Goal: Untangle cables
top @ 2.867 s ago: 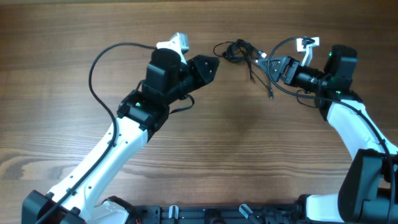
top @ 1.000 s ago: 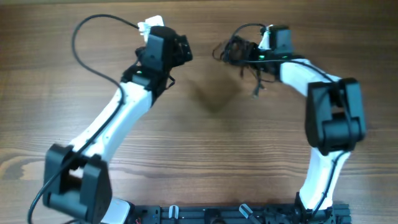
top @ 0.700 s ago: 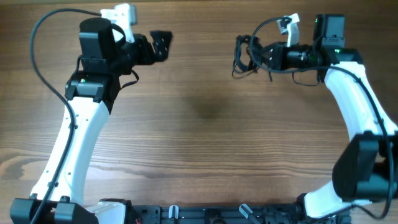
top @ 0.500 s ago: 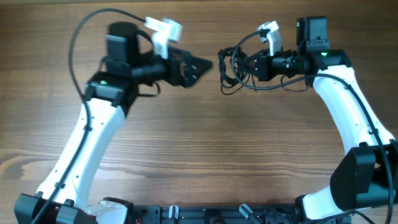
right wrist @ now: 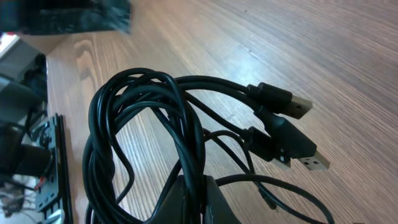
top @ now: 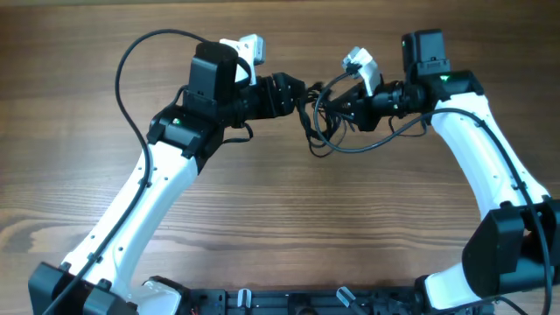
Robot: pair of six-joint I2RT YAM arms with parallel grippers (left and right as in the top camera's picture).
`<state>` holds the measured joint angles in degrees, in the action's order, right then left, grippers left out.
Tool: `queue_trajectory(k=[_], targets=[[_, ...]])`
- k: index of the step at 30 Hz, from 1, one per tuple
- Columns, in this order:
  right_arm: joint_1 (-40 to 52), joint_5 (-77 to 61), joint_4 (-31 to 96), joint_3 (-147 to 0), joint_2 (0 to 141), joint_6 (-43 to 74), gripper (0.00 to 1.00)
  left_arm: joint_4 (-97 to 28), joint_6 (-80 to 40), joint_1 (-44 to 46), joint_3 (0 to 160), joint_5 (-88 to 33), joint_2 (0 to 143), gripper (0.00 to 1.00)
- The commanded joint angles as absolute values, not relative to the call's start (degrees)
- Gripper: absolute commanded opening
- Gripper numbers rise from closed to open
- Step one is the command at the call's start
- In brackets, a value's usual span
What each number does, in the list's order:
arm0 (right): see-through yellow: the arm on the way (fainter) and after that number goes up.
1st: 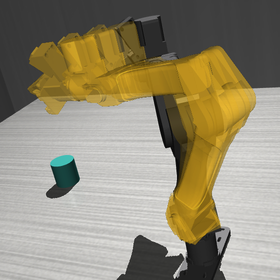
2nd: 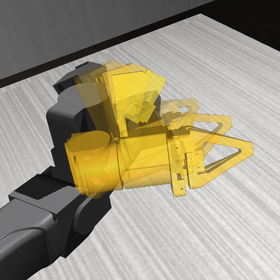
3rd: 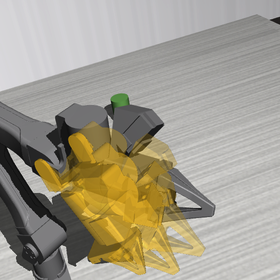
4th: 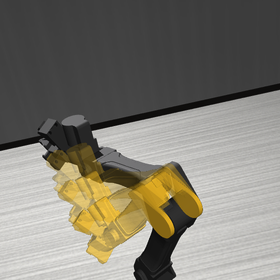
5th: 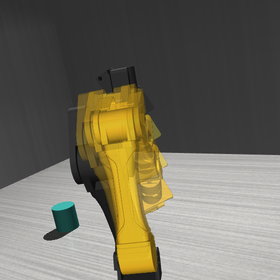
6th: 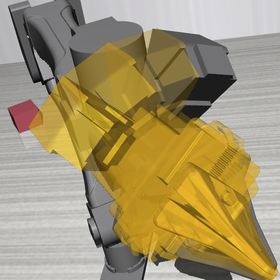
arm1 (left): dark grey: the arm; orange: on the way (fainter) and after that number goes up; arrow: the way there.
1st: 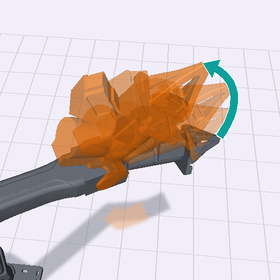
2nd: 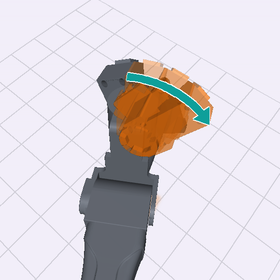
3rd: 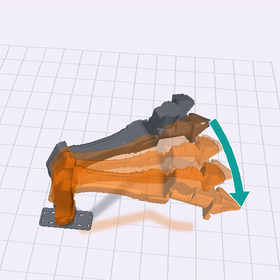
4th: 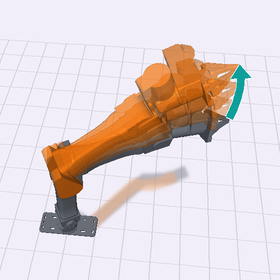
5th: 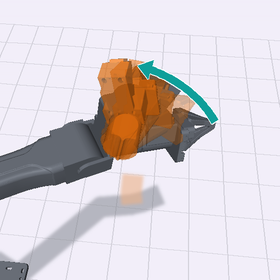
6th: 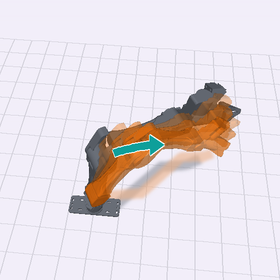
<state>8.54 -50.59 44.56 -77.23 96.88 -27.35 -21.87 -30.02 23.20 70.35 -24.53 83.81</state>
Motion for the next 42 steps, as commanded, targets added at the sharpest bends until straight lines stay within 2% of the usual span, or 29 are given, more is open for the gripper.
queue_trajectory(k=[1,5,6,8,9,11,15,16,17,18,19,21,24,26,28,30,33,36,39,40,42], targets=[[10.5,-52.8,44.2,-77.2,95.9,-29.9,0.05,-21.7,-35.3,24.1,70.1,-27.3,87.2,0.61],[10.5,-50.9,44.0,-77.2,95.9,-29.7,0.04,-26.1,-35.2,24.3,70.1,-28.9,88.4,0.58],[10.5,-50.9,43.7,-77.2,95.9,-29.3,0.04,-26.9,-35.2,24.3,70.1,-28.9,88.4,0.54],[10.5,-50.7,43.1,-77.2,95.9,-28.1,0.04,-27.0,-35.3,24.3,70.1,-28.9,88.4,0.39],[10.5,-49.6,42.5,-77.2,95.9,-26.5,0.05,-27.0,-35.3,24.3,70.1,-28.9,88.4,0.25],[10.5,-46.9,42.4,-77.2,95.9,-25.3,0.05,-26.9,-35.3,24.2,70.1,-27.3,88.4,0.04],[10.5,-46.3,42.2,-77.2,95.9,-25.1,0.07,-24.5,-35.3,24.2,70.1,-26.9,88.4,0.04],[10.5,-42.3,41.1,-77.2,95.9,-21.1,0.45,-24.3,-35.4,24.2,70.1,-26.9,88.4,0.04],[10.3,-35.2,38.5,-77.3,95.9,-10.6,0.73,-24.3,-35.9,24.2,70.1,-25.3,88.4,0.04],[9.7,-31.9,37.3,-77.4,95.8,-4.2,0.81,-24.3,-36.7,24.2,70.1,-23.2,88.4,0.04],[8.7,-30.9,36.9,-77.6,95.5,0.4,0.86,-24.3,-36.7,24.2,70.1,-21.2,88.4,0.04],[5.0,-31.5,37.6,-77.7,94.0,7.2,0.87,-24.0,-36.7,24.2,70.1,-16.8,88.4,0.04],[2.1,-47.6,39.5,-77.7,92.6,2.6,0.87,-20.6,-39.9,24.2,70.1,-12.6,88.4,0.04],[3.0,-51.7,39.7,-77.1,92.6,1.7,0.84,-16.8,-39.4,24.7,70.1,-12.6,88.4,0.04],[5.7,-50.9,40.2,-76.4,92.7,1.7,0.75,-12.6,-39.2,25.6,70.1,-12.5,88.4,0.04],[8.3,-47.8,39.4,-76.4,92.8,1.8,0.74,-10.9,-37.5,26.6,70.1,-12.5,88.4,0.04],[11.3,-34.2,37.2,-76.4,93.3,6.3,0.70,-10.7,-37.3,28.2,70.1,-12.6,88.4,0.04],[14.0,-27.5,34.8,-76.4,93.6,8.2,0.54,-9.3,-37.8,30.1,70.1,-12.5,88.4,0.04],[15.4,-19.0,34.4,-76.4,93.6,12.5,0.34,-7.6,-38.1,30.8,70.1,-12.6,88.4,0.04],[15.5,-18.9,34.3,-76.4,93.6,12.4,0.26,-7.7,-39.1,30.8,70.1,-12.6,88.3,0.04],[15.5,-18.9,34.0,-76.4,93.6,12.4,0.05,-7.7,-41.0,30.8,70.1,-12.9,88.2,0.04]])
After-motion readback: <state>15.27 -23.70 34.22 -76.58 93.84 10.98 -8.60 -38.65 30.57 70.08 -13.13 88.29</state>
